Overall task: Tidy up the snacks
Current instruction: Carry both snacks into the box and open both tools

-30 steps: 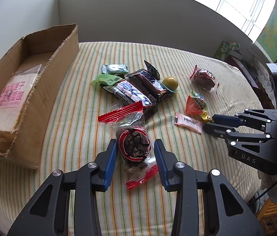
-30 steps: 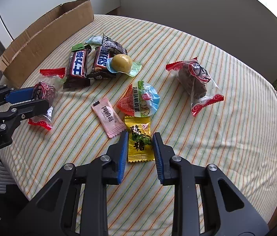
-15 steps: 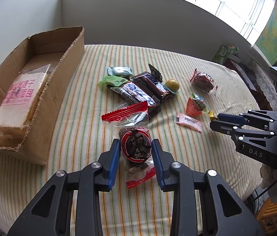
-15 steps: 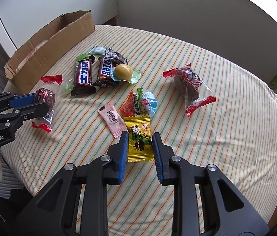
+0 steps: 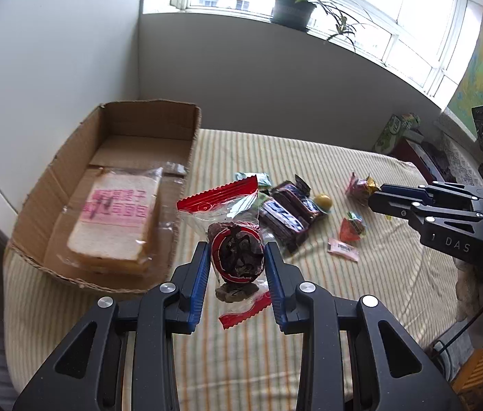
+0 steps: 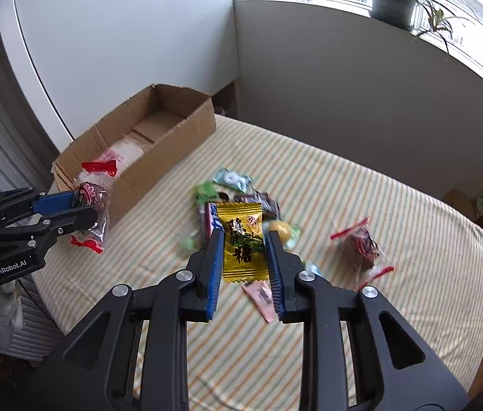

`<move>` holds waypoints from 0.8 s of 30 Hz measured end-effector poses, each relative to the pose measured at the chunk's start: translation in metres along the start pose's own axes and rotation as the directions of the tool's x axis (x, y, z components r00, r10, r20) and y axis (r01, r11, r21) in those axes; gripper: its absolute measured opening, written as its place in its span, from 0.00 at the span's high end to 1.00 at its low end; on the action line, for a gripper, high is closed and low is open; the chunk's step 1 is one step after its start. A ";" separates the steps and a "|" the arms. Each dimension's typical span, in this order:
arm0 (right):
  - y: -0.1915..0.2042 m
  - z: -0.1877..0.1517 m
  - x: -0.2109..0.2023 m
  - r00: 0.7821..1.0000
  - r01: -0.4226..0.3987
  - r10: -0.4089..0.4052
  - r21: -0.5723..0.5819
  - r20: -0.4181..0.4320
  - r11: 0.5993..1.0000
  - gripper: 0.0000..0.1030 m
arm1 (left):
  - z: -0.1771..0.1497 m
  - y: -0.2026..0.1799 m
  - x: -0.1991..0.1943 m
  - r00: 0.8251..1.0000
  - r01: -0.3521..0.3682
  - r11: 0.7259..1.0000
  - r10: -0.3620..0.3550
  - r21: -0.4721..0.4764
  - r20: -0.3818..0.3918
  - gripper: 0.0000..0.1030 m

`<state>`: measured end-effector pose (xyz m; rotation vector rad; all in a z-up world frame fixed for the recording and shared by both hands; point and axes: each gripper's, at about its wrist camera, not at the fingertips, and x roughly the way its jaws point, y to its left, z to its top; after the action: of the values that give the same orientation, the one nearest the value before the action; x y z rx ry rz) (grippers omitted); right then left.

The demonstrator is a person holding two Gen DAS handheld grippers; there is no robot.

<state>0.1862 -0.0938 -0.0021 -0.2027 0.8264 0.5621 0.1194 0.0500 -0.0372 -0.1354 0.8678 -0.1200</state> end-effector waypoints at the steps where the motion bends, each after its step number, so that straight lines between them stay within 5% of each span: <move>1: 0.006 0.009 0.002 1.000 -0.004 0.004 -0.005 0.008 1.000 0.75 | 0.003 0.007 -0.003 1.000 -0.012 1.000 0.013 -0.006 0.008 0.70; 11: 0.069 0.082 0.046 0.997 -0.072 0.073 -0.048 0.021 0.996 0.75 | 0.026 0.073 -0.015 0.993 -0.109 0.992 0.112 -0.066 0.045 0.70; 24: 0.120 0.115 0.118 0.995 -0.084 0.079 -0.092 -0.053 0.992 0.75 | 0.031 0.121 -0.001 0.989 -0.144 0.978 0.146 -0.148 0.001 0.70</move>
<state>0.2582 0.0974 -0.0078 -0.2704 0.8592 0.6755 0.1489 0.1716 -0.0372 -0.2105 0.8714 0.0818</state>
